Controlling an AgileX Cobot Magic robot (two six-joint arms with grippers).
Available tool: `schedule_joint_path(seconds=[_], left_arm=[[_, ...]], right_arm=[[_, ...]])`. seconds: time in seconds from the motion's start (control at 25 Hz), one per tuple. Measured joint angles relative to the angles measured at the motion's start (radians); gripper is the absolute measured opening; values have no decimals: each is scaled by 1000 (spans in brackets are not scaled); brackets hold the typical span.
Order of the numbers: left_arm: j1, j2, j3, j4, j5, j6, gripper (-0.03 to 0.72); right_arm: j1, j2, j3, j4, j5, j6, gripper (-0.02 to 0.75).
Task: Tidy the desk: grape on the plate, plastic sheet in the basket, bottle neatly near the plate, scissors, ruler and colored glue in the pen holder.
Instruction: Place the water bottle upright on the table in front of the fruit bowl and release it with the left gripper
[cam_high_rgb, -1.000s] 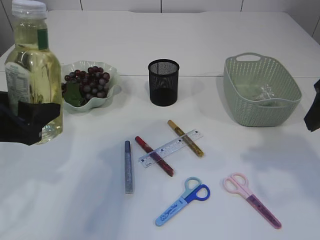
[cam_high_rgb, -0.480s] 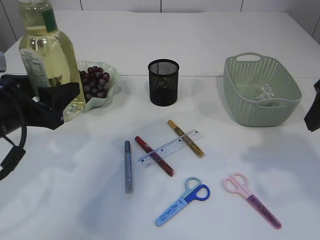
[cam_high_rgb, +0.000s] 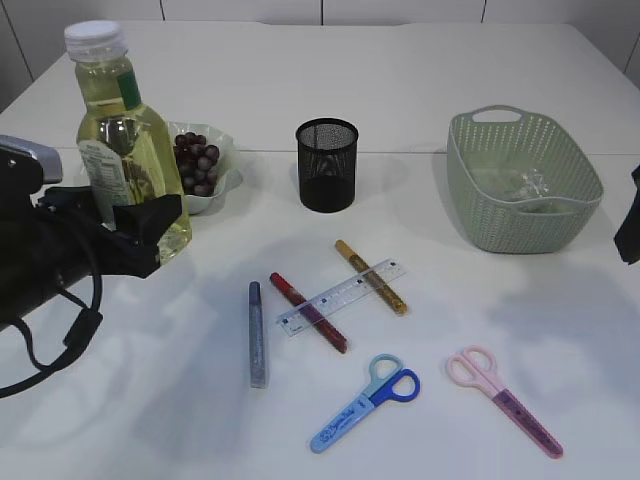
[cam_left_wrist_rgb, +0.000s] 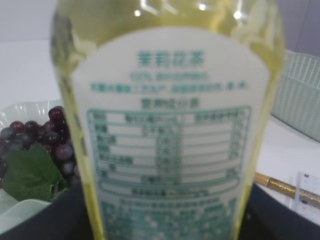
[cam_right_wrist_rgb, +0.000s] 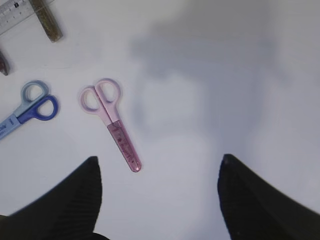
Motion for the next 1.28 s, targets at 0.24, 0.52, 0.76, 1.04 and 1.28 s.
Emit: schedule_joint_path(seconds=[0.24,0.52,0.76,1.04,1.28], left_arm=[[0,132,-88,-9,-2,0,435],[0,280,-169,-22,-3,0,435],[0,374,-210,-35,-3,13,435],[0,434,-223,-71,-45,39,435],[5,472,-242,-85,-97,41,435]], right_arm=[[0,-1,0,-2,0,-2,563],[0,-1,0,-2,-2,-2,563],[0,-1,0,-2,-2,-2,563],[0,-1,0,-2,-2,-2,563],[0,-1,0,-2,-2,-2,563]])
